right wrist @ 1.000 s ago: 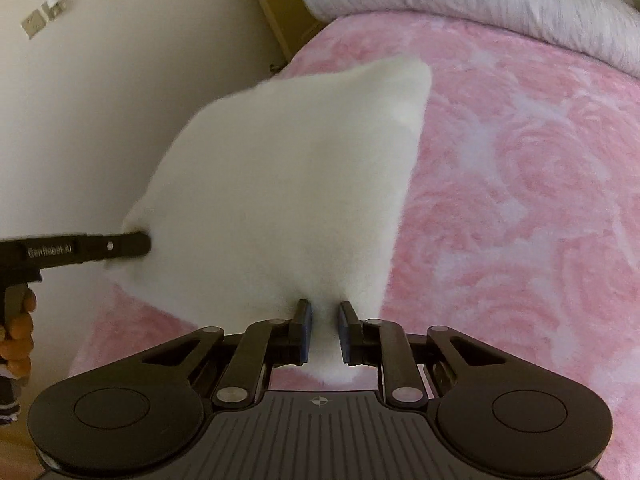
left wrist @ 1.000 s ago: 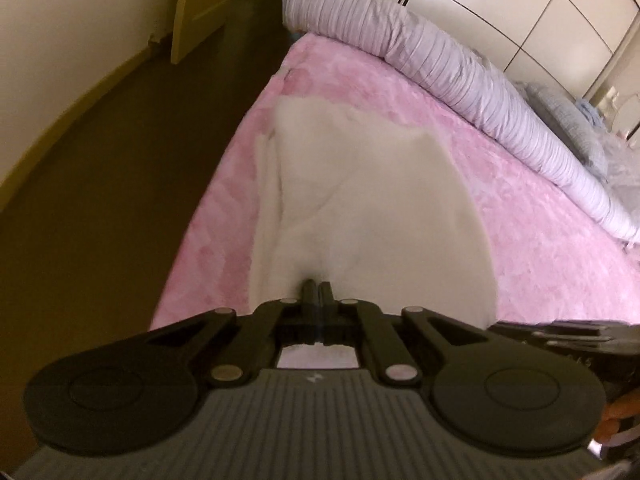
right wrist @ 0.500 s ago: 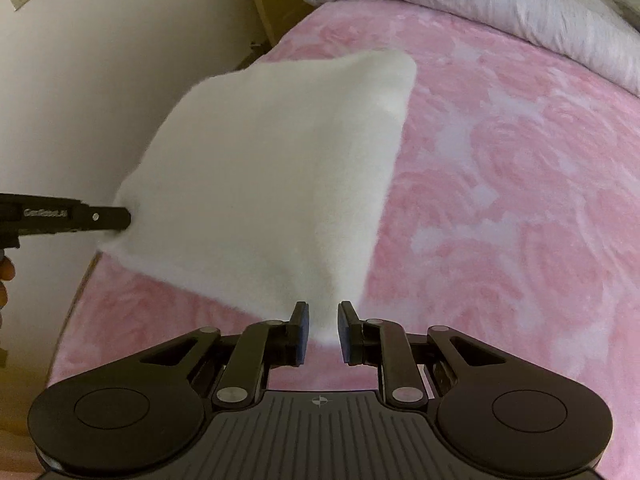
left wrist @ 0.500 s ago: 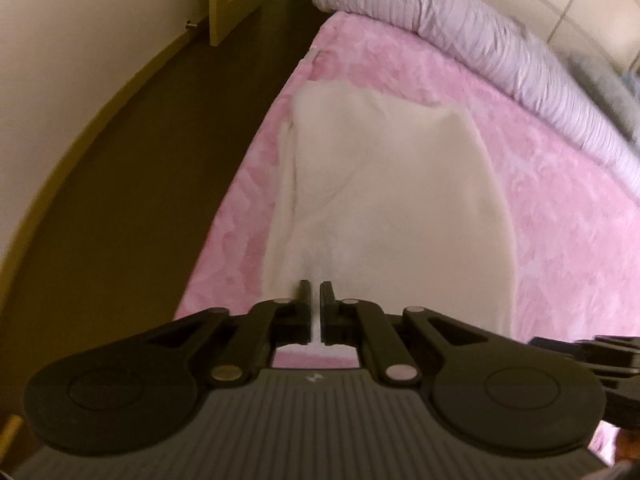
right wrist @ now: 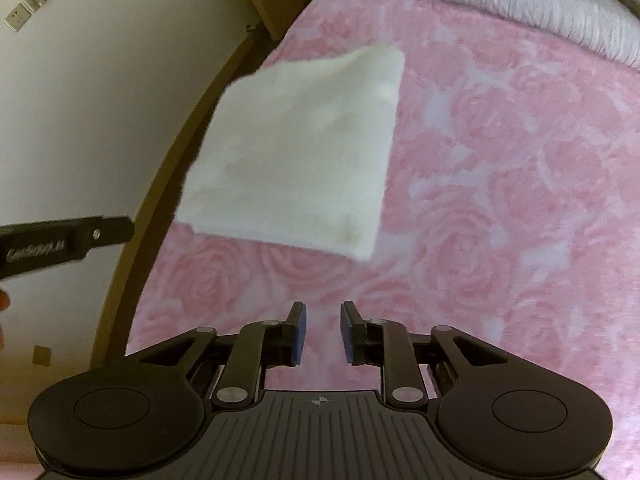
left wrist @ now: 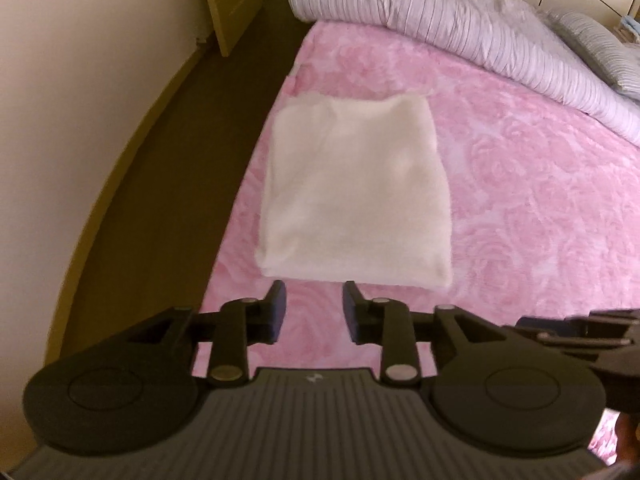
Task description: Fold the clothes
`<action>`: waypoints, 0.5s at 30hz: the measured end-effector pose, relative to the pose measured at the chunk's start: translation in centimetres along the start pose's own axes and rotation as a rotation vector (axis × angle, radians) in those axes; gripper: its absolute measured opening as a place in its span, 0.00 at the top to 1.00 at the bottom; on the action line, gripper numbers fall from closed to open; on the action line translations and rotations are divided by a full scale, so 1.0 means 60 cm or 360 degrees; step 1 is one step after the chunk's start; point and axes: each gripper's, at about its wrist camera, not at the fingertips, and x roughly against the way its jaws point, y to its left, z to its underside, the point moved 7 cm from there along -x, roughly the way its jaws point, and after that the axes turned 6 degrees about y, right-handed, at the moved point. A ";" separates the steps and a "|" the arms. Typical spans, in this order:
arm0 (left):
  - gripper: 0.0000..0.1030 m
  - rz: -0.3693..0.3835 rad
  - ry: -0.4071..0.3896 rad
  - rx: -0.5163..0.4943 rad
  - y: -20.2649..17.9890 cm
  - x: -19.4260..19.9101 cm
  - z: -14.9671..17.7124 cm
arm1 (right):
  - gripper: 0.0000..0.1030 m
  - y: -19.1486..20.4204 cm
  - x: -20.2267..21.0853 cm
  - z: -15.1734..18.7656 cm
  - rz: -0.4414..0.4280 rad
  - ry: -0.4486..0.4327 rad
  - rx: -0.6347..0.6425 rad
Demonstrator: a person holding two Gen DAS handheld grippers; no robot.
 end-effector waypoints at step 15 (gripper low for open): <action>0.63 -0.0034 -0.0082 0.0109 -0.019 0.152 0.013 | 0.52 0.060 0.160 0.005 0.0026 -0.0166 0.0085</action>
